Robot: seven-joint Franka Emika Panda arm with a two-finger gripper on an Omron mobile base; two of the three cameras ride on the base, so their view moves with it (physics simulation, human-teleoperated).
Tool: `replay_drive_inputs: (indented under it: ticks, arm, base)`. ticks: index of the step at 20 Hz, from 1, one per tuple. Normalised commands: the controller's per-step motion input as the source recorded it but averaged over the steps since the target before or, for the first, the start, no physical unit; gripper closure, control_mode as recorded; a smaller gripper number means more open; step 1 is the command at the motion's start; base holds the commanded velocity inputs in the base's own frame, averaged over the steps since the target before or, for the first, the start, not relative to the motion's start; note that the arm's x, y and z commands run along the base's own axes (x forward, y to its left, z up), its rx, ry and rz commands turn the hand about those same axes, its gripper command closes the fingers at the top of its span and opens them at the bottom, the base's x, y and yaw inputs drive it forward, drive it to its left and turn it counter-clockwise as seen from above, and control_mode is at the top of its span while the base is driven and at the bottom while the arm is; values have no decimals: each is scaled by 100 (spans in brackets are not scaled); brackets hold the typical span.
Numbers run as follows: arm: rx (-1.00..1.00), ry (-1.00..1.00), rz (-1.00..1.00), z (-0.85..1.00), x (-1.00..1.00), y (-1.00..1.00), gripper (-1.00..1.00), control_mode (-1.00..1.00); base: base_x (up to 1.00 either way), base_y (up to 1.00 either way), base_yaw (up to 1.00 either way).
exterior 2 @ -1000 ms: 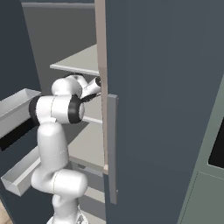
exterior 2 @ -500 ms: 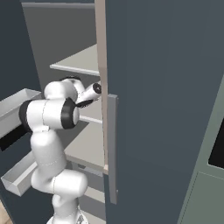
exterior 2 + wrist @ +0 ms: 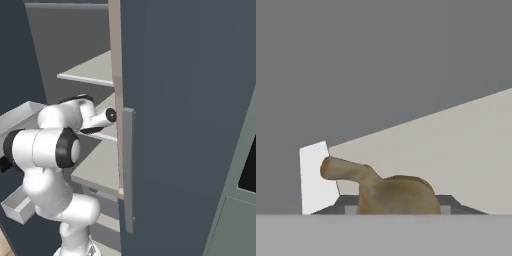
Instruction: Take the garlic, mango, and mushroom from the freezer and place them in the bowl on the counter.
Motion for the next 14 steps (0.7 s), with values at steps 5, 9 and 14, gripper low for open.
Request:
replay_drive_inputs:
  ticks: [5,9,14]
  arm:
    - [8,-2,-2,7,-97,-16,100,-100]
    - [7,-9,0,46,-100,-12,100,-100]
    - [5,-4,0,89,-97,-9,100,-100]
  base:
    - [0,0,0]
    - [0,0,0]
    - [0,0,0]
